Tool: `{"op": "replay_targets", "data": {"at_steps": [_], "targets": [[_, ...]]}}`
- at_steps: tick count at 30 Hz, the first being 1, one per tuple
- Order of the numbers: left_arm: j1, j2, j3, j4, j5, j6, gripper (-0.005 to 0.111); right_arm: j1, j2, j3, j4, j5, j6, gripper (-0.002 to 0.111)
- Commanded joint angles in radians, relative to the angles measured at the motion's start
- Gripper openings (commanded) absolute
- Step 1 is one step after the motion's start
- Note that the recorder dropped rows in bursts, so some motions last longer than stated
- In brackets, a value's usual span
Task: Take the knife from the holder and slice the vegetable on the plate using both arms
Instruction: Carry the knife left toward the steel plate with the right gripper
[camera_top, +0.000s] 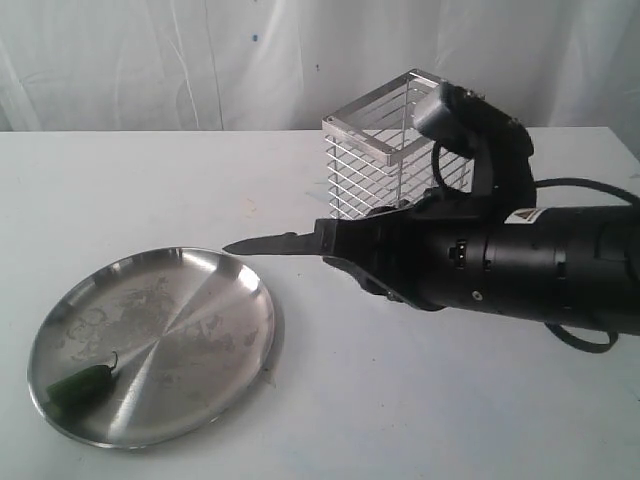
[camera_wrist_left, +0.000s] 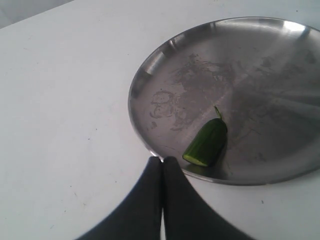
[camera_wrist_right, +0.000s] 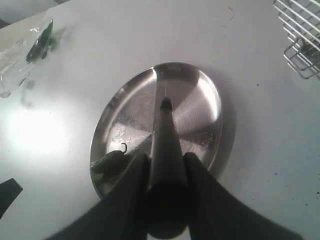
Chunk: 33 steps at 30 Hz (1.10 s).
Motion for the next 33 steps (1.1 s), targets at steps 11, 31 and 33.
{"op": "replay_targets", "data": {"at_steps": [11,31,33], "targets": [[-0.004,-0.006,0.006,-0.009,0.002,-0.002,0.000,0.164,0.179,0.007,-0.031,-0.212,-0.040,0.000],[-0.004,-0.006,0.006,-0.009,0.002,-0.002,0.000,0.163,0.195,-0.034,-0.050,-0.170,-0.578,0.000],[-0.004,-0.006,0.006,-0.009,0.002,-0.002,0.000,0.163,0.195,-0.034,-0.032,-0.163,-0.572,0.000]]}}
